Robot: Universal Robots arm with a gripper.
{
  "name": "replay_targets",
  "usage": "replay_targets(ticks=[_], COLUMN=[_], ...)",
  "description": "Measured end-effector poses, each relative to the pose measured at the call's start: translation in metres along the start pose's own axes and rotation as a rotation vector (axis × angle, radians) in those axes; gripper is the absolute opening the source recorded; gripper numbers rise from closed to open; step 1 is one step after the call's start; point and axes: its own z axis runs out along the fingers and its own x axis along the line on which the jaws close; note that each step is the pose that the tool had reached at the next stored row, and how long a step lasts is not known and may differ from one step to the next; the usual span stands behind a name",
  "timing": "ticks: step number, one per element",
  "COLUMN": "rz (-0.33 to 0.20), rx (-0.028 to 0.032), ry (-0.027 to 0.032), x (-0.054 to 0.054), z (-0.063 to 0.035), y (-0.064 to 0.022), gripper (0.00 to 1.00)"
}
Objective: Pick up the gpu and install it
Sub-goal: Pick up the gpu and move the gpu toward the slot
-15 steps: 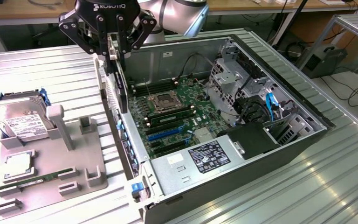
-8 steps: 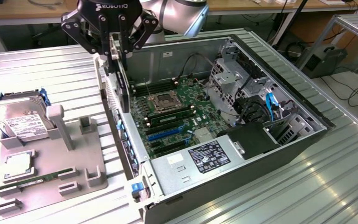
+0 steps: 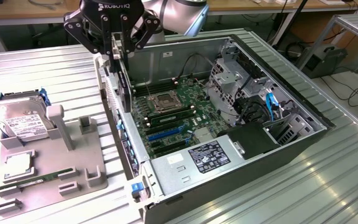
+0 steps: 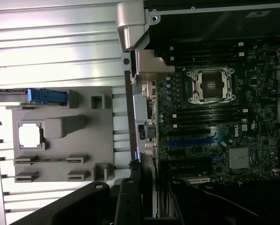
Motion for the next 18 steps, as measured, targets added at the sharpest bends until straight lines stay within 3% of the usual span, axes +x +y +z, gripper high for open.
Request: replay_targets(ticks=[18], rz=[0.000], rx=[0.0001], ry=[0.0000], x=[-0.0070], z=[0.0002], y=[0.0005], gripper=[0.27])
